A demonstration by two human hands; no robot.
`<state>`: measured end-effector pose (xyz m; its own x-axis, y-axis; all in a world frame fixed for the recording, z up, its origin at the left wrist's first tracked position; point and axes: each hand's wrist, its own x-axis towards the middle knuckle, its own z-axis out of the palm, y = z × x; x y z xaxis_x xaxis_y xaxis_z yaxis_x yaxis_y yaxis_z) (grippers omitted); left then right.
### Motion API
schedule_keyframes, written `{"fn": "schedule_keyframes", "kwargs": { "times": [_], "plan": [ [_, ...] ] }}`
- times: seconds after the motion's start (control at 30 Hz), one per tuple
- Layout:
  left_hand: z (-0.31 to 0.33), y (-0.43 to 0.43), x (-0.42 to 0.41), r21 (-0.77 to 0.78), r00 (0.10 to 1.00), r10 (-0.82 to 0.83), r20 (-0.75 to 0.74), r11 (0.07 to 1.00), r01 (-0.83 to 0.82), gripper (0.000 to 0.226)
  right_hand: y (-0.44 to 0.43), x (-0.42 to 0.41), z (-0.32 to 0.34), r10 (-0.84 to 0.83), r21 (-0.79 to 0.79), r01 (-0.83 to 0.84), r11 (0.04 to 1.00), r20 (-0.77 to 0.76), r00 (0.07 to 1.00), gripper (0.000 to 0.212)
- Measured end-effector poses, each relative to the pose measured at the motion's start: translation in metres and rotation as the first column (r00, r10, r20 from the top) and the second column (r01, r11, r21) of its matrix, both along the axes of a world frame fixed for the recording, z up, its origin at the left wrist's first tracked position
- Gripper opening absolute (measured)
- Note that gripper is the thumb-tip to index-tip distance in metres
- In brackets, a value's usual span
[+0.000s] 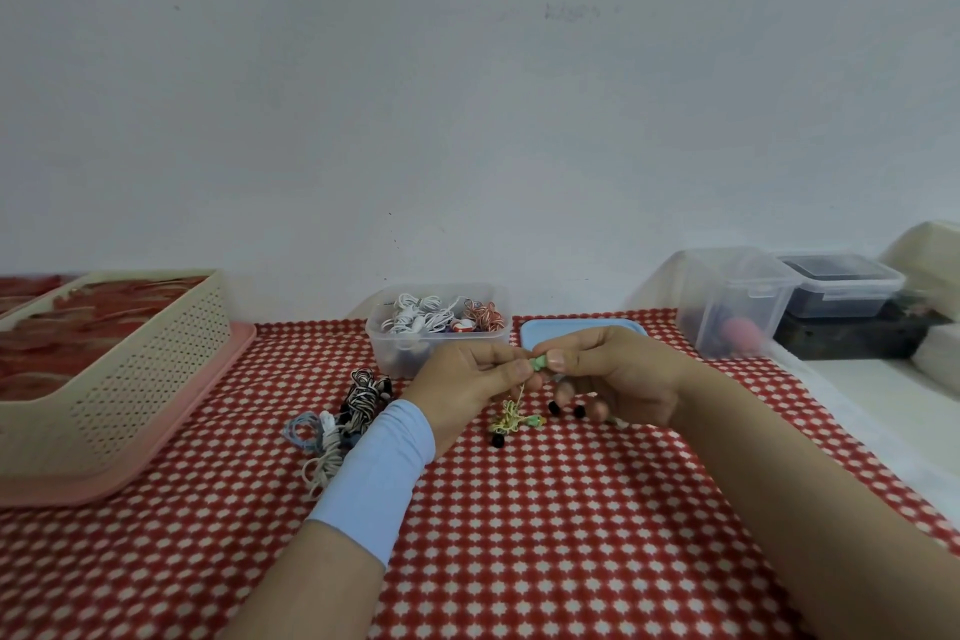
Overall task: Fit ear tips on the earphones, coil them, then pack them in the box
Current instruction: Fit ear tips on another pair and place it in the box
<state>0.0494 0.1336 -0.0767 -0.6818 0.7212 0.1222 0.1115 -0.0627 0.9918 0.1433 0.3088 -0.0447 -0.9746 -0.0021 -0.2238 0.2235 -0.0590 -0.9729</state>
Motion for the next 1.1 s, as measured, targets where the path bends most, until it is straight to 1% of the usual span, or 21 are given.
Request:
{"fn": "schedule_keyframes", "kwargs": {
  "times": [0.13,0.3,0.43,0.53,0.6,0.67,0.8,0.93,1.03,1.1],
  "plan": [
    [0.001,0.002,0.002,0.032,0.999,-0.011,0.046,0.999,0.009,0.013,0.0,0.0,-0.001,-0.019,-0.018,0.019,1.0,-0.013,1.0,0.016],
    [0.002,0.001,0.004,0.047,0.995,-0.032,0.096,0.999,0.027,0.014,0.0,0.002,0.0,0.014,-0.056,-0.015,0.998,-0.021,1.0,0.018],
    [0.003,0.001,0.005,0.031,0.997,-0.028,0.065,0.999,0.026,0.013,0.0,0.003,0.0,0.008,-0.041,-0.009,0.999,-0.019,1.0,0.018],
    [0.0,0.001,0.004,0.011,1.0,0.007,0.022,1.0,-0.007,0.013,-0.002,0.002,-0.002,-0.027,0.016,0.028,0.999,-0.037,0.999,0.018],
    [-0.001,0.002,0.003,-0.005,0.999,0.045,-0.007,0.999,-0.045,0.013,-0.004,0.001,-0.004,-0.062,0.03,0.064,0.997,-0.06,0.996,0.019],
    [-0.001,0.003,0.002,-0.003,0.997,0.079,0.004,0.997,-0.079,0.012,-0.006,0.0,-0.004,-0.101,0.033,0.106,0.994,-0.109,0.989,0.016],
    [0.0,0.004,0.0,-0.023,0.995,0.103,0.014,0.995,-0.102,0.012,-0.008,0.002,0.001,-0.154,0.165,0.192,0.967,-0.216,0.964,0.015],
    [-0.002,0.004,-0.001,-0.041,0.995,0.105,0.002,0.994,-0.104,0.013,-0.009,0.004,0.003,-0.148,0.263,0.229,0.937,-0.293,0.945,0.014],
    [-0.002,0.004,-0.001,-0.038,0.994,0.111,0.024,0.993,-0.11,0.013,-0.006,0.005,0.005,-0.14,0.338,0.251,0.907,-0.322,0.936,0.013],
    [-0.002,0.005,-0.001,-0.025,0.993,0.112,0.047,0.994,-0.111,0.015,-0.004,0.006,0.006,-0.131,0.352,0.246,0.903,-0.32,0.938,0.015]
  ]
}}
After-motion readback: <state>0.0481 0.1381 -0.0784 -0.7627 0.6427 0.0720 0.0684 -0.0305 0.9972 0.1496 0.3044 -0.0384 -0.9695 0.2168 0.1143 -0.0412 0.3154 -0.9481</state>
